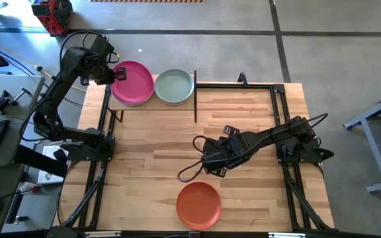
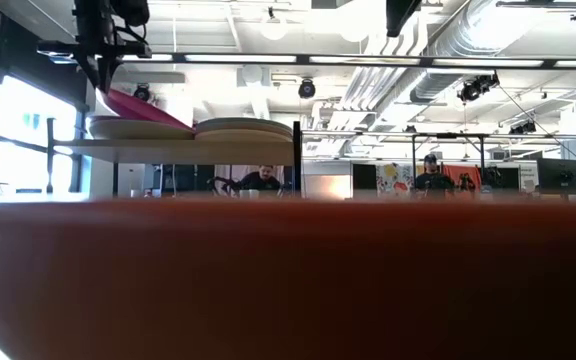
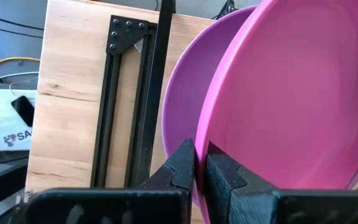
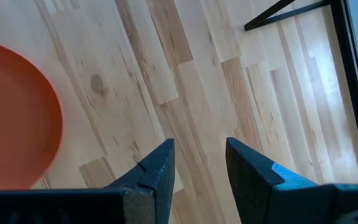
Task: Place and stack plates onto a shelf
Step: Stack the pink plate on top of the purple plate on the shelf, then stack the orange plate on top of the pink plate on the shelf
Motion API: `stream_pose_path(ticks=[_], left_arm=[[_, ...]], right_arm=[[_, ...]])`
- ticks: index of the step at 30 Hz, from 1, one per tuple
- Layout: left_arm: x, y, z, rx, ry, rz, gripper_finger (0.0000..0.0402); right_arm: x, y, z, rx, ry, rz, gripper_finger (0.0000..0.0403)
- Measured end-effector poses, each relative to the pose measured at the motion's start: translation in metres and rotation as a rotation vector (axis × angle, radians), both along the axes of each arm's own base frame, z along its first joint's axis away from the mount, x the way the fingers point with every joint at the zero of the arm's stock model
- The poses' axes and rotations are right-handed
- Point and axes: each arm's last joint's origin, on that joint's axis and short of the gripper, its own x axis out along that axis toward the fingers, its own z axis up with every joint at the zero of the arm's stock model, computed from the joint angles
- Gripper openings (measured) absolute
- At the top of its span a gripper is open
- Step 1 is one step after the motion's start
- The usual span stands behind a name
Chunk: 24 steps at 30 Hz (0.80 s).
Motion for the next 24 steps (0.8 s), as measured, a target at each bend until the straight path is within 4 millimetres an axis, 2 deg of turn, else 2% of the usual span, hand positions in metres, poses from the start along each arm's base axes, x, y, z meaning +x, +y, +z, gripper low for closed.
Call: stream_pose_path(ticks=[14,21,24], left_arm=[[-0.0003,-0.0009,-0.0003,-0.010,-0.005,0.014,0.0072],[-0.0040,-0.0086,-0.0027,-0.094,0.050,-0.034,0.0078],[-0.0034,-0.0099,-0.0027,-0.112,0.018,-0.047,0.0079]], right_arm=[[0.0000,0.0000,0.0000,-0.001,0.000,0.000,0.0119],[0.0000,0.0000,0.0000,-0.001,0.000,0.000,0.0119],[0.0001,-0.0003,0.0000,-0.001,0.000,-0.001,0.0119]])
